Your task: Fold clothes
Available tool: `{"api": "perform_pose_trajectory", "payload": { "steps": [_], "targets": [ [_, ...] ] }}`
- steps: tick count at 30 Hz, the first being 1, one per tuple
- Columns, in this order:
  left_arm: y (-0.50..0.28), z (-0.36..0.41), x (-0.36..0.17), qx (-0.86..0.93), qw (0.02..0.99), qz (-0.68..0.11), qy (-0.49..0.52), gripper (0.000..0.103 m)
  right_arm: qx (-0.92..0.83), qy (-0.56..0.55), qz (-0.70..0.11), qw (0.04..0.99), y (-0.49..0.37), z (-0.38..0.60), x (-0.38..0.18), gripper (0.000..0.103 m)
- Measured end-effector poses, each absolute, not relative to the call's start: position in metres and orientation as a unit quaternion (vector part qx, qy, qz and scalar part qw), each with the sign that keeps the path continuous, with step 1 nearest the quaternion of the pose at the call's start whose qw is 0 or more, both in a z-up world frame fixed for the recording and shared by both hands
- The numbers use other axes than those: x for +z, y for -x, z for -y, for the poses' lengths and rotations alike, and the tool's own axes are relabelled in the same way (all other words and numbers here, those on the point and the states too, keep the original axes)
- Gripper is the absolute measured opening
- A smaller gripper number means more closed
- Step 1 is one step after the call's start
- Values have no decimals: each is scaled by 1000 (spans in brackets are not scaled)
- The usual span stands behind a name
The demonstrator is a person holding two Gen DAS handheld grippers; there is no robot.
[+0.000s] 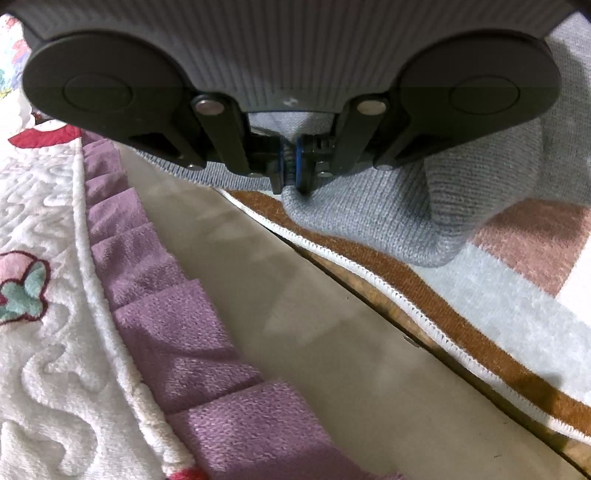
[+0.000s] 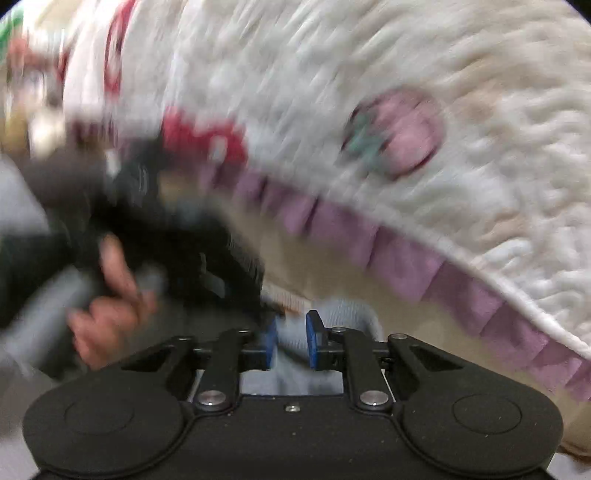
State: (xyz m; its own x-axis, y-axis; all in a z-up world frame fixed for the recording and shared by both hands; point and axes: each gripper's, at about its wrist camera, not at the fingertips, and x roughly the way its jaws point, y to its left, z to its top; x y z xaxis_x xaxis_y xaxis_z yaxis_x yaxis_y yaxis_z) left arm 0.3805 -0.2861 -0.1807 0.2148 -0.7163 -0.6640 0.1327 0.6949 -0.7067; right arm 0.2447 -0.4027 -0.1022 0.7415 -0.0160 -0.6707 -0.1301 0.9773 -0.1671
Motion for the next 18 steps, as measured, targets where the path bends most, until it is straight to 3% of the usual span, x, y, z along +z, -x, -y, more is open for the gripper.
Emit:
{"api": "perform_pose_trajectory", "payload": {
  "steps": [1,6,10,13,15,16,17,18],
  "targets": [
    [-378,286,-180,-291,736,-554,258,5,1,118,-378,918,-251,404,-109,38],
    [-367,287,-174,-298,743,-547,245,5,-87,101,-429,894,-263,429,-134,43],
    [-357,288,-169,-301,748,-542,238,5,-63,46,-460,884,-270,442,-145,63],
    [-350,288,-165,-305,753,-537,229,5,-80,-20,-466,881,-275,459,-147,63],
    [-346,287,-163,-306,757,-533,221,5,-96,-65,-457,882,-273,470,-144,55],
    [-345,287,-162,-306,759,-532,218,5,-101,-84,-452,882,-270,476,-142,29],
    [-344,285,-161,-305,761,-530,217,5,-92,-93,-449,884,-259,482,-138,17],
    [-343,284,-161,-304,762,-530,216,5,-82,-98,-446,886,-248,487,-134,13]
  ]
}}
